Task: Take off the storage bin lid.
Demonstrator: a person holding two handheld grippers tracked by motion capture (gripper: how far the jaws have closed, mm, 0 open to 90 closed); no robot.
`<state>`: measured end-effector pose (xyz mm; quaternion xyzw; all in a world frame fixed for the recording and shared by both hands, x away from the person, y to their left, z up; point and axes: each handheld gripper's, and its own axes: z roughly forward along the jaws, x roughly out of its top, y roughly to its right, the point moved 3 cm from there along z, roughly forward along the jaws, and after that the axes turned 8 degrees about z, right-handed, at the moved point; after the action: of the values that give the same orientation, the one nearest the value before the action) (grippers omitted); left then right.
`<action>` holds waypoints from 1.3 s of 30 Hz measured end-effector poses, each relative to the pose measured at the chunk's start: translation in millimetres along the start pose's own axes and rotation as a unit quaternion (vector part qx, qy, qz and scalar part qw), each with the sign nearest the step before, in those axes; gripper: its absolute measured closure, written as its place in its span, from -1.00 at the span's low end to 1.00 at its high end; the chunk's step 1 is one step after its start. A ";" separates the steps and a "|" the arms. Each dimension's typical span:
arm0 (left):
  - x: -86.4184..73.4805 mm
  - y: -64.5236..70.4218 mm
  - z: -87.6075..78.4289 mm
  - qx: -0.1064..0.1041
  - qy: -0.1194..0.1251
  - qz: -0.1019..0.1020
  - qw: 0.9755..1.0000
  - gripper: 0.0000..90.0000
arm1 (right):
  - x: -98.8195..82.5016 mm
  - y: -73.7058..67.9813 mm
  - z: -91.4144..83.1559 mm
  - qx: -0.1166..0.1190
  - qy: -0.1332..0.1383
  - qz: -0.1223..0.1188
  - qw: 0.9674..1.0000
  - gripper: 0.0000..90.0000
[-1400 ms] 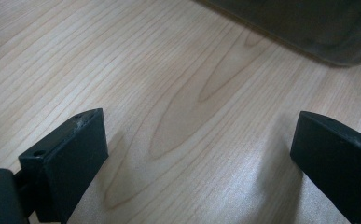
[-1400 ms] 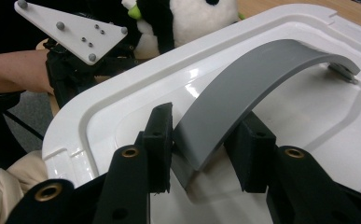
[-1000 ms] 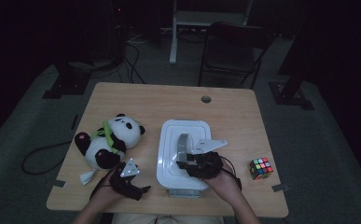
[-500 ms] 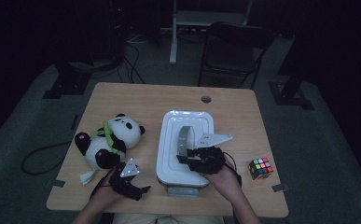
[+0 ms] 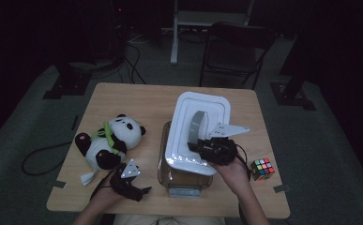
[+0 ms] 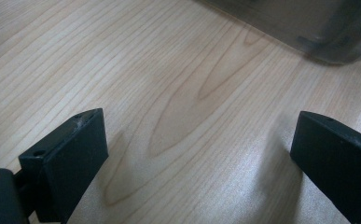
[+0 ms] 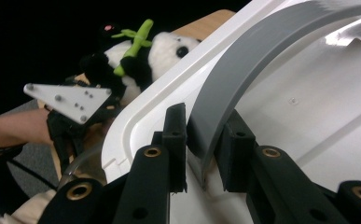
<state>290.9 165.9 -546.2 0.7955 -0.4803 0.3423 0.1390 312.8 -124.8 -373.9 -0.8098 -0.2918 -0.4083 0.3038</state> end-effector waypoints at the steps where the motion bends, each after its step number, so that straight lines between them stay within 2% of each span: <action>1: 0.0 0.0 0.0 0.000 0.000 0.000 1.000 -0.90 | 1.3 1.5 -0.7 -0.003 0.002 -0.001 1.000 0.69; 9: 0.0 -0.1 -0.1 0.000 -0.001 0.001 1.000 -0.90 | 10.1 18.1 -5.3 -0.016 0.012 0.014 1.000 0.74; 21: -0.1 -0.2 -0.3 0.000 -0.002 0.001 1.000 -0.90 | 22.0 53.7 -23.5 -0.058 0.037 0.038 0.997 0.77; 27: 0.0 -0.1 -0.1 0.000 -0.001 0.000 1.000 -0.90 | 19.1 76.8 -35.9 -0.089 0.045 0.057 0.993 0.86; 33: -0.1 -0.2 -0.1 0.000 -0.001 0.002 1.000 -0.90 | 14.8 102.7 -49.0 -0.109 0.055 0.089 0.988 0.87; 35: -0.1 -0.2 -0.1 0.000 -0.002 0.002 1.000 -0.90 | 14.1 105.8 -50.2 -0.112 0.056 0.092 0.988 0.87; 39: -0.1 -0.2 0.0 0.000 -0.001 0.001 1.000 -0.90 | 9.4 125.4 -55.6 -0.142 0.055 0.107 0.982 0.87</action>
<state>291.0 166.0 -546.3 0.7952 -0.4813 0.3420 0.1377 380.9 -244.2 -371.0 -0.8476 -0.1249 -0.4547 0.2434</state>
